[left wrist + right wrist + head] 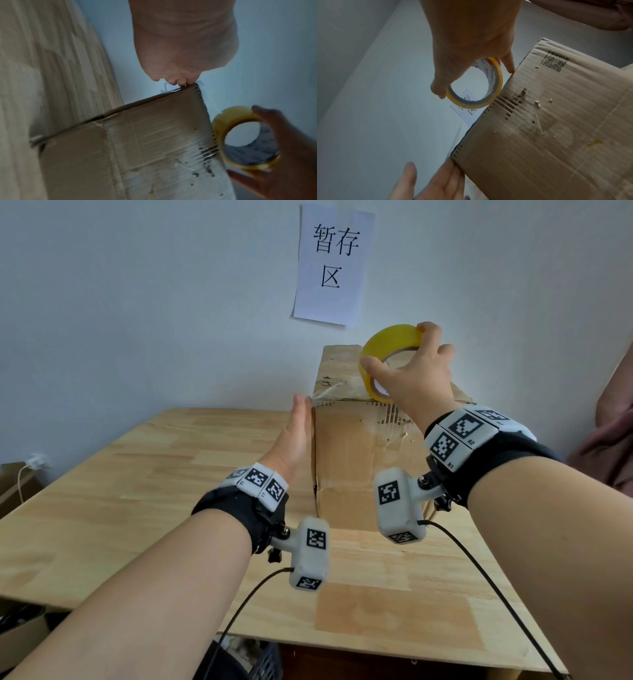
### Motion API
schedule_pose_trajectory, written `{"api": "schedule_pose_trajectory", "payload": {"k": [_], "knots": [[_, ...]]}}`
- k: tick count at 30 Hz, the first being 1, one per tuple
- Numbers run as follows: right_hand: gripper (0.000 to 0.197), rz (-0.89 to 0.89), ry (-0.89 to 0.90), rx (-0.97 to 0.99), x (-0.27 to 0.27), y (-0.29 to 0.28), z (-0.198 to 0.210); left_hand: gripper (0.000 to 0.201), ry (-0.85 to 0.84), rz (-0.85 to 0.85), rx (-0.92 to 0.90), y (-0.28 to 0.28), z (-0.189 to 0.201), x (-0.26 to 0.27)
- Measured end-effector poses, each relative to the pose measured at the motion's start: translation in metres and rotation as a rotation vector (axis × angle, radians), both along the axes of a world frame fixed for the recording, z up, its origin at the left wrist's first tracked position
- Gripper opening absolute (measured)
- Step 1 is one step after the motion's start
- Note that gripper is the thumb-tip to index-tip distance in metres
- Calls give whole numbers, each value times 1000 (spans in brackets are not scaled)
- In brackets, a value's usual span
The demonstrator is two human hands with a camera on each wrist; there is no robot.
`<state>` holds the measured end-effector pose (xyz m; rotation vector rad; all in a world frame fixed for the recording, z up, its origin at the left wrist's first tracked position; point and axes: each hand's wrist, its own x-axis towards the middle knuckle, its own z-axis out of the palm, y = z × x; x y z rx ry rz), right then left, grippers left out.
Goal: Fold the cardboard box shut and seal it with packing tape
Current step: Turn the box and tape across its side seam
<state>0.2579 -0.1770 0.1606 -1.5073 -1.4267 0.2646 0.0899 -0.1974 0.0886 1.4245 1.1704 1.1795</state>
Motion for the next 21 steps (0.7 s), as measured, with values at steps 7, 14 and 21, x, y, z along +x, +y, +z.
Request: {"api": "schedule_pose_trajectory", "payload": {"k": [7, 14, 21], "knots": [[85, 2, 10, 1, 0, 1, 0, 82, 64, -61, 12, 9, -44, -2], [86, 0, 4, 0, 0, 0, 1, 49, 644, 55, 173, 20, -8, -39], [87, 2, -4, -9, 0, -1, 1, 49, 807, 55, 415, 42, 15, -38]]}}
